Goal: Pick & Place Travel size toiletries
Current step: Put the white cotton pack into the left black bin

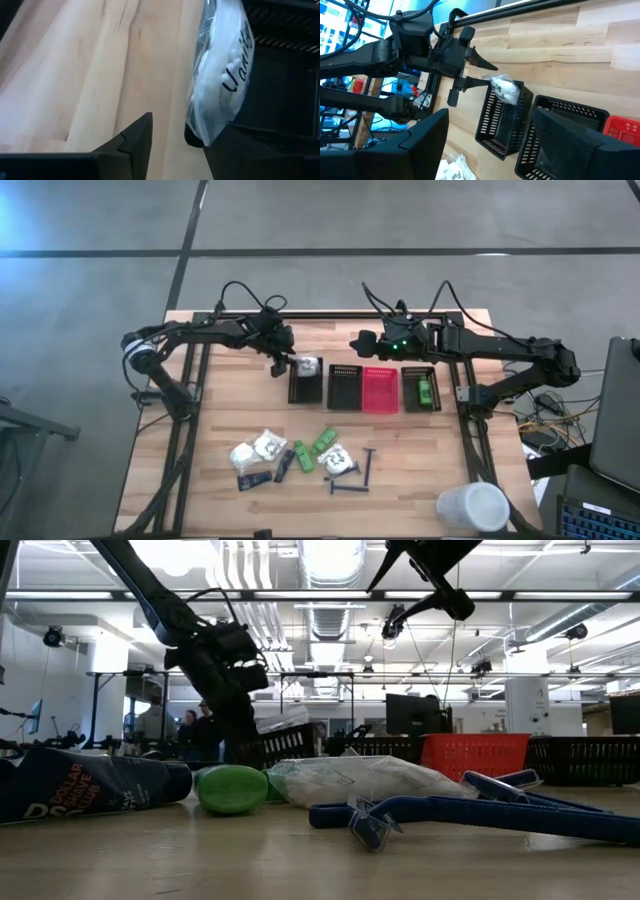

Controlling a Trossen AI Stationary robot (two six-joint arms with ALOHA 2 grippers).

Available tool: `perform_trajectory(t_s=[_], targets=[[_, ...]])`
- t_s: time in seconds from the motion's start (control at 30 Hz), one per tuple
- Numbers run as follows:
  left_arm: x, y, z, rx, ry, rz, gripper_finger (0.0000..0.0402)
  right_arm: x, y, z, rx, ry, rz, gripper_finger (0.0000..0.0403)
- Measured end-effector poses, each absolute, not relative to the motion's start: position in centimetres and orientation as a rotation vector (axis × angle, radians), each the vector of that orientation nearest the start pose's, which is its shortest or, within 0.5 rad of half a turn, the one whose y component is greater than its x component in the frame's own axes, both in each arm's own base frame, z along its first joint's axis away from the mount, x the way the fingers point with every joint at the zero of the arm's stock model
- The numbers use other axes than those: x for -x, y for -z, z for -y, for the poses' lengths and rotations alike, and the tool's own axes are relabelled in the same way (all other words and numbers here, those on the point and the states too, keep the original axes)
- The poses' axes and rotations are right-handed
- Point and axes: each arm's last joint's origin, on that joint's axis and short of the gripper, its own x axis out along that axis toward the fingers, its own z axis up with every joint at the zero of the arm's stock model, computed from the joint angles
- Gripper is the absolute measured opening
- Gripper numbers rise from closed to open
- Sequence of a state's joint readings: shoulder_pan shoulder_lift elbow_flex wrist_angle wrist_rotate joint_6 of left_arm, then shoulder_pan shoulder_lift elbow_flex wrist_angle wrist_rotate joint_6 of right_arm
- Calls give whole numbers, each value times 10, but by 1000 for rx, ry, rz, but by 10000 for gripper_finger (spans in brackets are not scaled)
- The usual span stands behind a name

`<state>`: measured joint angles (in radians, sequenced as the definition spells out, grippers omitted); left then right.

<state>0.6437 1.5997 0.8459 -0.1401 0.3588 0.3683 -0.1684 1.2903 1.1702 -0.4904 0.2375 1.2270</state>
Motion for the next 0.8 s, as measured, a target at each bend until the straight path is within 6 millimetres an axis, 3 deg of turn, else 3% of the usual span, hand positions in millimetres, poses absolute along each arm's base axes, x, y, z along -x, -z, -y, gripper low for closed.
perform_trajectory(t_s=[0.4,0.8], targets=[[-245,-196,-171,39,-126,-733,165,-271,-332,53,-1152,717,-291,277],[-231,-201,-163,25,-174,-861,165,-271,-332,53,-1151,717,-292,314]])
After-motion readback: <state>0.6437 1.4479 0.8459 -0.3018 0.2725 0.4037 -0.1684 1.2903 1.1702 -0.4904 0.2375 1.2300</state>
